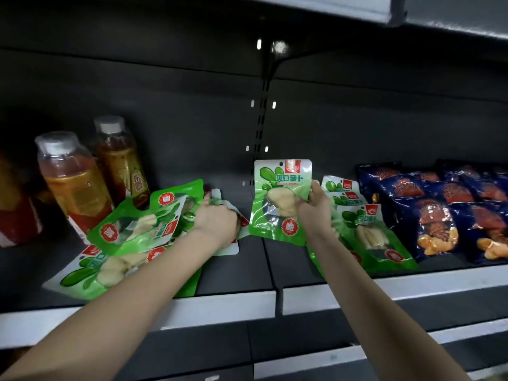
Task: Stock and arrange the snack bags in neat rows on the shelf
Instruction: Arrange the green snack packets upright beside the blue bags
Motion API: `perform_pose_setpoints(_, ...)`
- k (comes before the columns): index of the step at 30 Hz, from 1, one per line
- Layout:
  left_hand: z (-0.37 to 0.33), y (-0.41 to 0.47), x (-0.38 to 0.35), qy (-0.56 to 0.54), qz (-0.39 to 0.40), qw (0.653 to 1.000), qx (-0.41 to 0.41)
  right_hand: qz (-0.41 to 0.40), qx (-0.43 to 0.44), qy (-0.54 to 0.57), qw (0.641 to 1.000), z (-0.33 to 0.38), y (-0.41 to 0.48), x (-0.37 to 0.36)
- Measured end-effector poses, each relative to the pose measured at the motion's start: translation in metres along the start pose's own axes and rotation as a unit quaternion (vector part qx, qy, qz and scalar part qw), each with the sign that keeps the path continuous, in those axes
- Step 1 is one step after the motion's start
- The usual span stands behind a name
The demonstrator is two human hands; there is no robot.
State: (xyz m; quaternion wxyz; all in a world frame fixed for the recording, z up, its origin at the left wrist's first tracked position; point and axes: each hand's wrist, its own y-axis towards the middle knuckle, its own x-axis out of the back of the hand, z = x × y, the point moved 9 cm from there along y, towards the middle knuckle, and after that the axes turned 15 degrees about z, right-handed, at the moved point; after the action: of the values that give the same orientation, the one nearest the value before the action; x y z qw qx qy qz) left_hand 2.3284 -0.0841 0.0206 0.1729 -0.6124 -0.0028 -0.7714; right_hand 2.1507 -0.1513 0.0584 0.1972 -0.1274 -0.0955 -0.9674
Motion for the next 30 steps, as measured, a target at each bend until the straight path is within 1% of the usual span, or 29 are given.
perform_pose_setpoints(2, 0.009, -0.001, -0.001, -0.022, -0.004, 1.000, 0.012, 0.007, -0.009, -0.021, 1.000, -0.006, 0.007, -0.009)
perform_pose_setpoints(5, 0.012, -0.003, -0.002, -0.059, -0.017, 0.998, 0.012, 0.014, -0.033, -0.019, 0.999, -0.015, 0.015, -0.021)
perform_pose_setpoints(6, 0.012, -0.003, -0.004, -0.067, -0.021, 0.997, 0.011, 0.018, -0.027, -0.028, 0.999, -0.014, 0.017, -0.027)
perform_pose_setpoints(8, 0.013, -0.002, -0.006, -0.084, -0.029, 0.996, 0.007, 0.016, 0.000, -0.075, 0.997, -0.003, 0.016, -0.038)
perform_pose_setpoints(10, 0.015, -0.001, -0.007, -0.101, -0.036, 0.994, 0.003, 0.004, 0.006, -0.139, 0.990, 0.003, 0.016, -0.047)
perform_pose_setpoints(12, 0.016, 0.000, -0.006, -0.114, -0.045, 0.992, 0.003, 0.024, 0.015, -0.209, 0.978, 0.003, 0.016, -0.062)
perform_pose_setpoints(14, 0.016, -0.002, -0.005, -0.119, -0.059, 0.991, 0.007, 0.102, 0.035, -0.290, 0.951, 0.002, 0.014, -0.091)
perform_pose_setpoints(15, 0.016, -0.002, -0.005, -0.116, -0.065, 0.991, 0.008, 0.153, 0.037, -0.353, 0.922, -0.002, 0.012, -0.108)
perform_pose_setpoints(16, 0.016, -0.002, -0.005, -0.113, -0.067, 0.991, 0.008, 0.198, 0.033, -0.419, 0.886, -0.010, 0.009, -0.124)
perform_pose_setpoints(17, 0.016, -0.002, -0.005, -0.109, -0.069, 0.992, 0.008, 0.230, 0.023, -0.468, 0.853, -0.019, 0.008, -0.134)
perform_pose_setpoints(18, 0.015, -0.002, -0.005, -0.105, -0.071, 0.992, 0.010, 0.248, 0.009, -0.496, 0.832, -0.026, 0.008, -0.139)
perform_pose_setpoints(20, 0.015, -0.002, -0.005, -0.101, -0.077, 0.992, 0.012, 0.260, -0.008, -0.514, 0.818, -0.032, 0.013, -0.140)
perform_pose_setpoints(25, 0.016, -0.004, -0.003, -0.103, -0.078, 0.992, 0.011, 0.256, -0.017, -0.514, 0.819, -0.034, 0.023, -0.138)
perform_pose_setpoints(30, 0.016, -0.003, -0.004, -0.103, -0.069, 0.992, 0.011, 0.270, -0.024, -0.529, 0.804, -0.035, 0.021, -0.138)
